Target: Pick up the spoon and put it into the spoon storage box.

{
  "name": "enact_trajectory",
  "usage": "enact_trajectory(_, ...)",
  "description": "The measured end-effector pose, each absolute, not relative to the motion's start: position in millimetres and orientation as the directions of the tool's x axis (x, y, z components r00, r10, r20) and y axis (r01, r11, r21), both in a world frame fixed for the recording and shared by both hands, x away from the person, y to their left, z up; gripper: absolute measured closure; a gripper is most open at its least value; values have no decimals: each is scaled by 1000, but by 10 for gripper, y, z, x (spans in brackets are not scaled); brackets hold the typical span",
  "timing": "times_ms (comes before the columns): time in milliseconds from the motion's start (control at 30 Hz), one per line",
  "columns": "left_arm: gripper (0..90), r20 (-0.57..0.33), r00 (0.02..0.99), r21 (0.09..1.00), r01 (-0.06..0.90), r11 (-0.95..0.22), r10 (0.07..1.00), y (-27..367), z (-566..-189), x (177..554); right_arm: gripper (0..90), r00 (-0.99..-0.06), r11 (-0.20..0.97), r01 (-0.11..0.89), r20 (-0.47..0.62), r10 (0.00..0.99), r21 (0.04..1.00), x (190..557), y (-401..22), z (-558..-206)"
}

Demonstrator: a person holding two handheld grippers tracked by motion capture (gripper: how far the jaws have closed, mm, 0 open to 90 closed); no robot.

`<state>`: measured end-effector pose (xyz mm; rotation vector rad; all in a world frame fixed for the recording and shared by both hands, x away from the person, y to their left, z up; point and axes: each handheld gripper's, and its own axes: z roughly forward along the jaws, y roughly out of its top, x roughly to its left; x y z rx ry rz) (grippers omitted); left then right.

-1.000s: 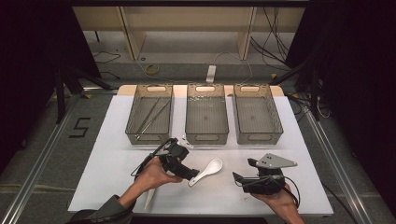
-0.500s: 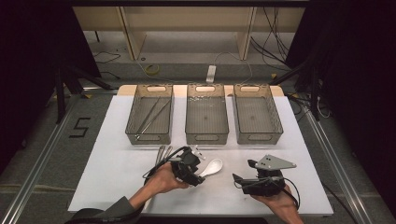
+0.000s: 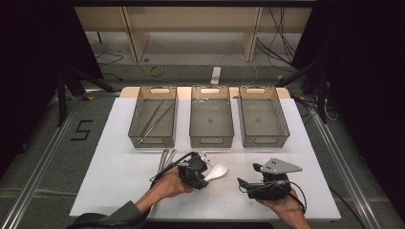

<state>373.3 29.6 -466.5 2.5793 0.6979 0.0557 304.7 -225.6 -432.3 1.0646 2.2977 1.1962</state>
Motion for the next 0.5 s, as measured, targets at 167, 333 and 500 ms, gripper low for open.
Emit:
enact_trajectory(167,727,-68,872,442,461,-769,484,296,-4668,3736,259,-664,368,463,40,747,807,3050,-2251,-4330)
enact_trajectory(333,749,-71,870,447,465,-764,488,303,-4671,3740,261,-664,368,464,41,746,806,3052,-2251,-4331)
enact_trajectory(500,755,-62,876,446,454,-772,479,306,-4666,3732,262,-665,370,463,40,746,806,3051,-2249,-4333)
